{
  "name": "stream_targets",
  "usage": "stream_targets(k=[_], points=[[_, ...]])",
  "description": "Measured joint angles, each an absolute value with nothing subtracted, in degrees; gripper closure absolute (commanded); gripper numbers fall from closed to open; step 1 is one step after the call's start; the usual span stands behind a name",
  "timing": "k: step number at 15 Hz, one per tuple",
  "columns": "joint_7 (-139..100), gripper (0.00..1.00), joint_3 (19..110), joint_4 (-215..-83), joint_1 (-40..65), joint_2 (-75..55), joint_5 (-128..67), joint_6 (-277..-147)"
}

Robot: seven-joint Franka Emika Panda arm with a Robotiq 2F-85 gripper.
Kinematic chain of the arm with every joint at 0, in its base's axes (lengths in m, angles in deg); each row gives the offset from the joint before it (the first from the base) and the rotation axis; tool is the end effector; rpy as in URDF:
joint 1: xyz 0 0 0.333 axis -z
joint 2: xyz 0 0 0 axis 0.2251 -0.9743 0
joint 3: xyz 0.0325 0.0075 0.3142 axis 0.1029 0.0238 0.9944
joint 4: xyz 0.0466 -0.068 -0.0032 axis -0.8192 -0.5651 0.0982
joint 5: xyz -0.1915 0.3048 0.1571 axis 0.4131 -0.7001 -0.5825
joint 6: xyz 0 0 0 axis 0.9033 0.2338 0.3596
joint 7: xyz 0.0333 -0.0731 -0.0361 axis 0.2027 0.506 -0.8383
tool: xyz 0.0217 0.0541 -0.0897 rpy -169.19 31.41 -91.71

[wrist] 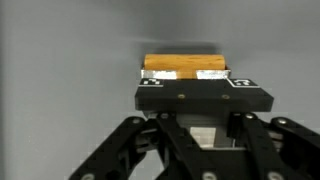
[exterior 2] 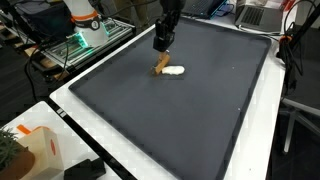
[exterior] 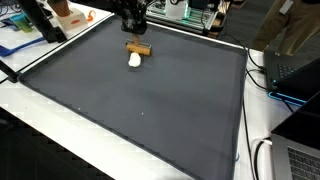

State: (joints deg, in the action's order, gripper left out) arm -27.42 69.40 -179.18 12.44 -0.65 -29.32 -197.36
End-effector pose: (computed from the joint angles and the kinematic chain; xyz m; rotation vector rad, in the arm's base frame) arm 0.5368 0.0103 0.3366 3.0740 0.1851 -0.2585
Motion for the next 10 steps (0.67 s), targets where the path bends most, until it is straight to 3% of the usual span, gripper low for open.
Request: stream_targets(k=[4,5,7,8,10], points=[[-30.88,0.78,67.7,-179.27,14.64,4.44,-32.28,-195.99],[-31.56,0.53,67.25,-179.37,15.15,6.23,-33.57,-195.13],[-33.87,0.53,66.57,-179.46,15.72,9.02,-35.12,-192.03],[-34.43,0.78,66.39,-179.64,15.78,9.76,-35.33,-191.45],[-33.17,0.78,66.46,-179.92,15.68,9.95,-35.25,-191.74]])
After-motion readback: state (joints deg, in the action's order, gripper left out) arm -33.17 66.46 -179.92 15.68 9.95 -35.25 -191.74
